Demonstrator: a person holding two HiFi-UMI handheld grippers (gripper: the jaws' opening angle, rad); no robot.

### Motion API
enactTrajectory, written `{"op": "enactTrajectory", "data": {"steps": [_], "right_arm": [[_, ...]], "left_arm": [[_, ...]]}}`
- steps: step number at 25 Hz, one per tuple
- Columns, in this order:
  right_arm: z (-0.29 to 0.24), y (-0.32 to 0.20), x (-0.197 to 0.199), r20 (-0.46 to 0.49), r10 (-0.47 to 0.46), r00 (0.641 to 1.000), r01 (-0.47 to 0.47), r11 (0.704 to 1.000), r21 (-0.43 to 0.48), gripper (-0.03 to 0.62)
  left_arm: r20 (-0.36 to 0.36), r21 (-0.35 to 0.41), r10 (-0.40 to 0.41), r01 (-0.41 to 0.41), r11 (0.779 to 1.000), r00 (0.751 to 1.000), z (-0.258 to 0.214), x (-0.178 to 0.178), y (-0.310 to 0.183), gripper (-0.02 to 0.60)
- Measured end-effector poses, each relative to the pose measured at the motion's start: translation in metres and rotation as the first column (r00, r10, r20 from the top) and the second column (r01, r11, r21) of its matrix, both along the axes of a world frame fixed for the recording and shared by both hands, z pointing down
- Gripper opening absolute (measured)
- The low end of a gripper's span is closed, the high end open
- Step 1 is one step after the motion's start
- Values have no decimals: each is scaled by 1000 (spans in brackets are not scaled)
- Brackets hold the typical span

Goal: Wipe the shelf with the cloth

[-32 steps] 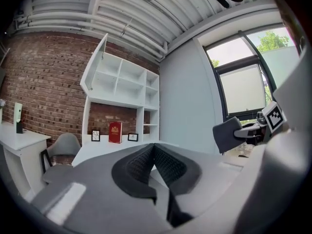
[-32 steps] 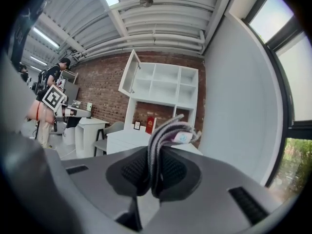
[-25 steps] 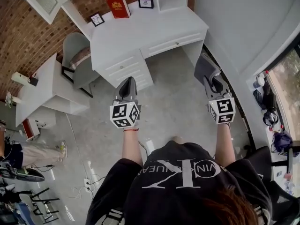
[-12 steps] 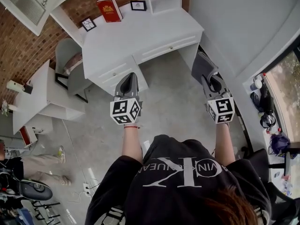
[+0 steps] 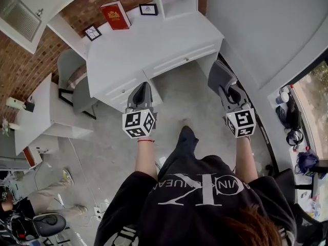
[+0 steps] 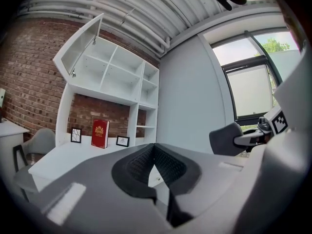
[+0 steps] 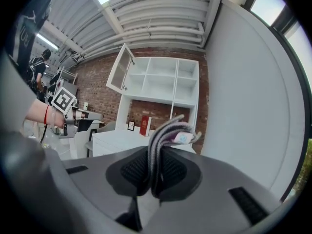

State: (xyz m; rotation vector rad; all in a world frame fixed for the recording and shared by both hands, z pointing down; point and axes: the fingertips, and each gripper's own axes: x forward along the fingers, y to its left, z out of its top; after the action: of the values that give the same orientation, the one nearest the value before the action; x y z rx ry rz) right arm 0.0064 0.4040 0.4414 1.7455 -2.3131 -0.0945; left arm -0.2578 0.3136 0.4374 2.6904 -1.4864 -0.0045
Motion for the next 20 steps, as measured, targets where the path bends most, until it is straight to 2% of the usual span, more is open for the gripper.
{"op": "enactTrajectory", "data": {"steps": [8, 12, 20], "right_arm": [[-7, -90, 29, -20, 9, 1000, -10, 1000, -10, 59], [-8, -133, 41, 1, 16, 1000, -16, 1000, -12, 60], [3, -218, 64, 5, 14, 1000, -14, 999, -44, 60]], "left_arm": [[10, 33, 5, -5, 999, 1000, -7, 35, -92, 11], [25, 38, 11, -12, 999, 1000, -11, 49, -135, 11], [21, 7, -1, 1, 1000, 1000, -2, 70, -226, 11]]}}
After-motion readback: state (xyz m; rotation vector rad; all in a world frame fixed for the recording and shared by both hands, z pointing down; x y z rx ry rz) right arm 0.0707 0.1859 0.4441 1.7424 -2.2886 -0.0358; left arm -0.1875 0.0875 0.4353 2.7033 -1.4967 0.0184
